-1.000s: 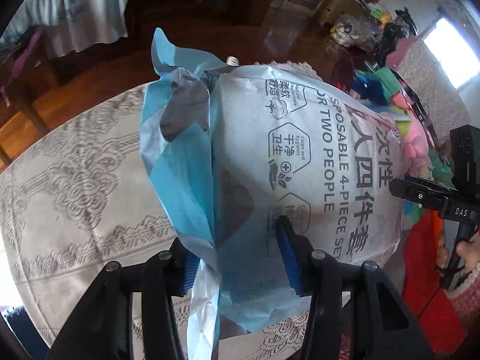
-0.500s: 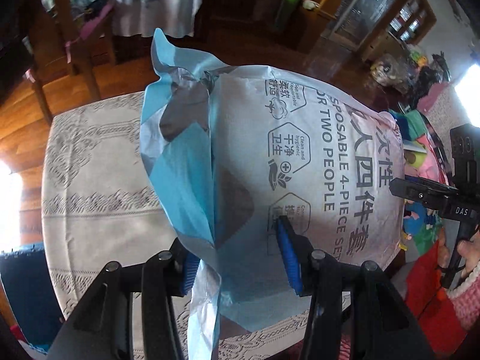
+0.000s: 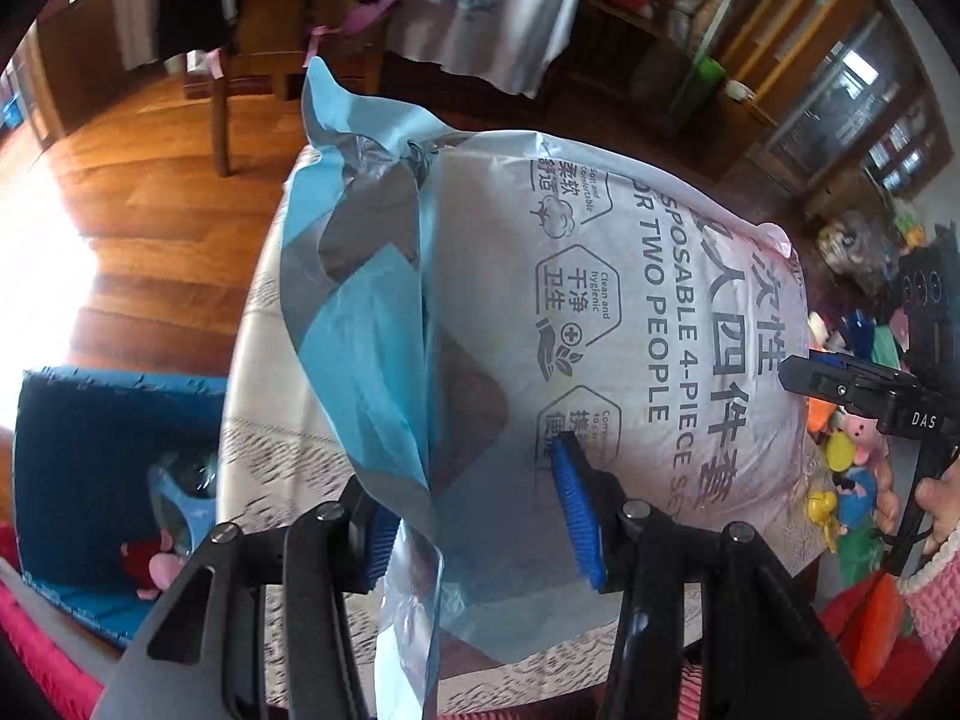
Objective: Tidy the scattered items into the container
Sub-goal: 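Lift the package with both grippers and carry it over the bin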
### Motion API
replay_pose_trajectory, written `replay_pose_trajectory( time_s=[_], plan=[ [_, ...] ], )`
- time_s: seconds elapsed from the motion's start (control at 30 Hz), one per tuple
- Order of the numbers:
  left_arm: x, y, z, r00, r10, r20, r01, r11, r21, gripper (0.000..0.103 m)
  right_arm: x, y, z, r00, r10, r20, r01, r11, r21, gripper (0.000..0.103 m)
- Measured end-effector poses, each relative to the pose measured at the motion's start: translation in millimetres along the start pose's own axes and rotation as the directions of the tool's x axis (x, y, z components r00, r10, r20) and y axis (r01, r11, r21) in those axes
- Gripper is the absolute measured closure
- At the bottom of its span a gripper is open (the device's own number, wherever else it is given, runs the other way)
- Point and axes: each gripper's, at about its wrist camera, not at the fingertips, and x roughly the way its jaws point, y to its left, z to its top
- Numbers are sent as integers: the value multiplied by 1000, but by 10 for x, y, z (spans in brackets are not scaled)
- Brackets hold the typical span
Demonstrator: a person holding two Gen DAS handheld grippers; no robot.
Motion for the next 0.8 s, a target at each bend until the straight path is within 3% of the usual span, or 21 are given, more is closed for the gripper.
replay_pose_trajectory(
  time_s=[0.2, 0.37, 0.6, 0.8],
  plan=[
    [-225, 709, -312, 998, 65, 24, -61, 991, -122, 56, 505, 616, 119, 996, 56, -66, -63, 992, -111, 30],
    [-417, 1294, -595, 991, 124, 48, -110, 967, -230, 56, 890, 1143, 185, 987, 96, -127, -120, 972, -199, 30],
    [-540, 2172, -1031, 980, 188, 62, -150, 911, -385, 56, 1515, 1969, 259, 970, 128, -207, -192, 924, -330, 31],
    [-419, 3095, -1407, 971, 238, 23, -198, 854, -481, 56, 2314, 2707, 179, 944, 141, -297, -255, 886, -388, 34]
  ],
)
